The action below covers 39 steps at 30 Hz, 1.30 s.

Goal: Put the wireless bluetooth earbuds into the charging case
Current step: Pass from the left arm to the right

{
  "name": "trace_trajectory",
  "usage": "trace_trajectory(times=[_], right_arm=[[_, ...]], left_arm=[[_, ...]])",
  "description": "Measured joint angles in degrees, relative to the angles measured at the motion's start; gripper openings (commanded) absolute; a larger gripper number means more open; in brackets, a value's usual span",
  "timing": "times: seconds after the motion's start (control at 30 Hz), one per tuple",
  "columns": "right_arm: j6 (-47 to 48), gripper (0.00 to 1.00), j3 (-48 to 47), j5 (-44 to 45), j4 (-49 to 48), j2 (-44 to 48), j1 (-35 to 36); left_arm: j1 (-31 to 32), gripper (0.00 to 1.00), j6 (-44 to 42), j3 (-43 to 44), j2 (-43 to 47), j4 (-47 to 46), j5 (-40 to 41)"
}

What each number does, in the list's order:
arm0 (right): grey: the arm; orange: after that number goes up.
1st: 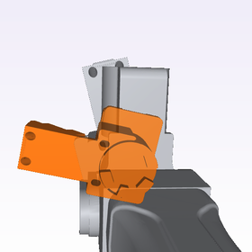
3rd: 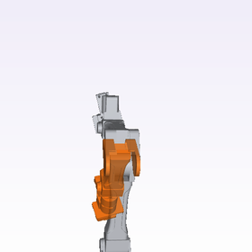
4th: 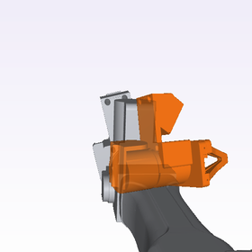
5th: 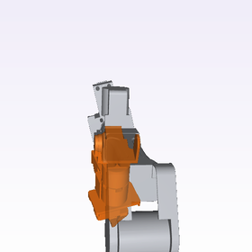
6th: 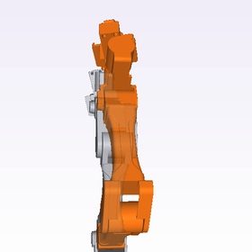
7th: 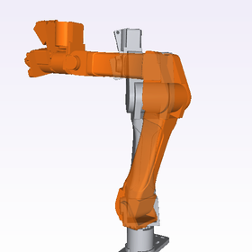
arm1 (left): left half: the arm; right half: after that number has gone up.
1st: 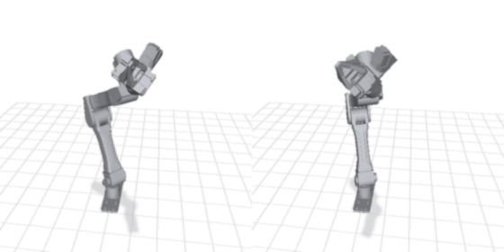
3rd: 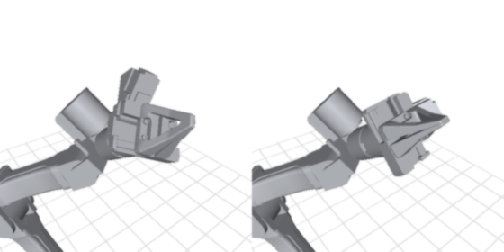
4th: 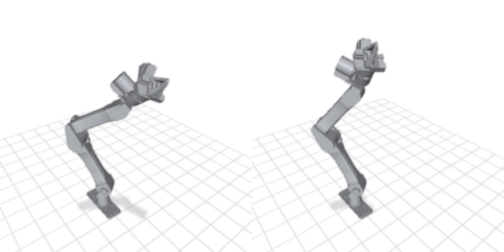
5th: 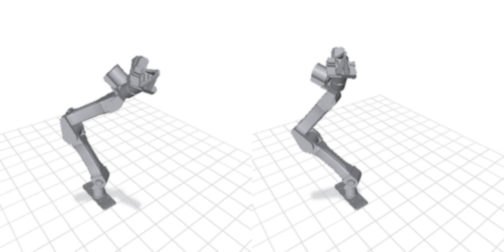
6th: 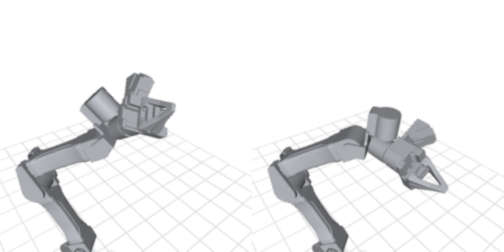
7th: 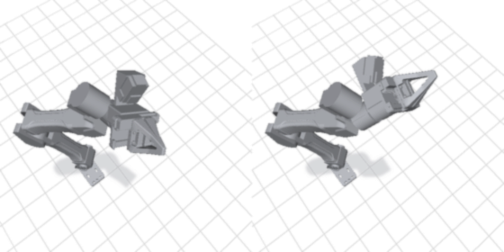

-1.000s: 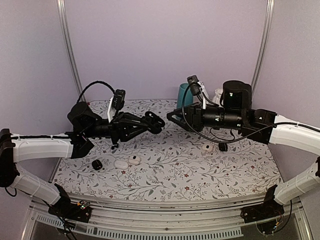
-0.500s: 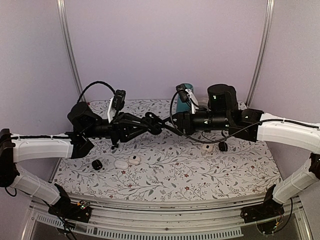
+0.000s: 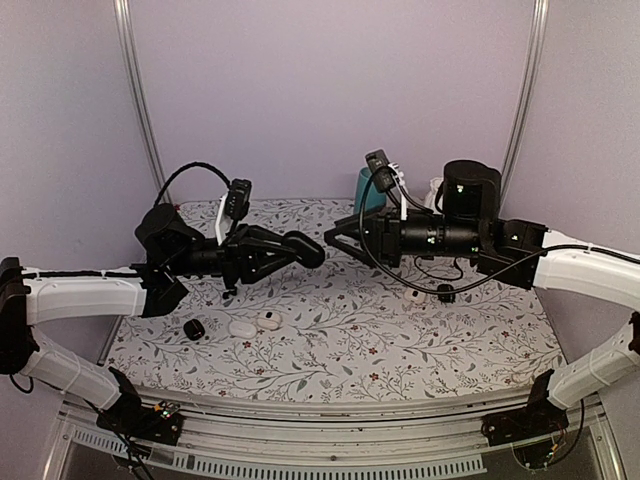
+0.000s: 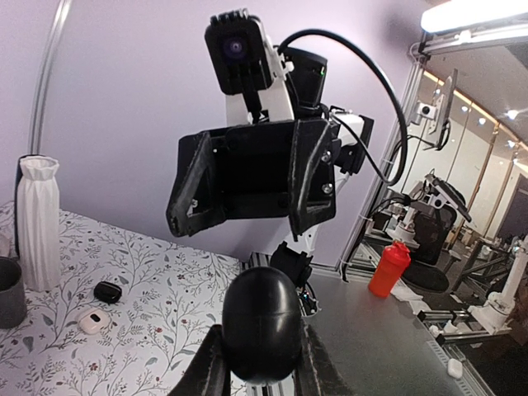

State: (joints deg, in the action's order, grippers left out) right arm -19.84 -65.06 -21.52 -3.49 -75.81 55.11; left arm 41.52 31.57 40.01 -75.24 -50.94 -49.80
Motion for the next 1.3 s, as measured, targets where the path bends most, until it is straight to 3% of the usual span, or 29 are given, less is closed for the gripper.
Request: trace_trajectory(times=[0.47, 0.77, 1.07, 1.17, 1.3], right_arm=[[0.6, 0.55, 0.2, -5.0, -1.6, -3.3, 1.5], [-0.2, 0.33, 0.3, -6.2, -4.2, -4.3, 1.8], [-2.7, 0.21, 1.0, -6.2, -7.0, -5.4, 1.7], [-3.8, 0.11, 1.3, -6.4, -7.8, -5.4, 1.6], [-4.7, 0.04, 1.4, -6.5, -8.6, -5.6, 1.5]], left_arm=[[0.0, 0.0, 2.3, 0.0, -1.2, -1.1, 0.5], [0.0, 0.0, 6.0, -0.2, -2.4, -5.7, 1.3], [0.0, 0.0, 7.8, -0.9, -2.7, -8.2, 1.5], [0.0, 0.0, 8.3, -1.0, -2.8, -8.7, 1.8], [0.0, 0.11, 8.7, -1.2, -2.8, -9.0, 2.3]])
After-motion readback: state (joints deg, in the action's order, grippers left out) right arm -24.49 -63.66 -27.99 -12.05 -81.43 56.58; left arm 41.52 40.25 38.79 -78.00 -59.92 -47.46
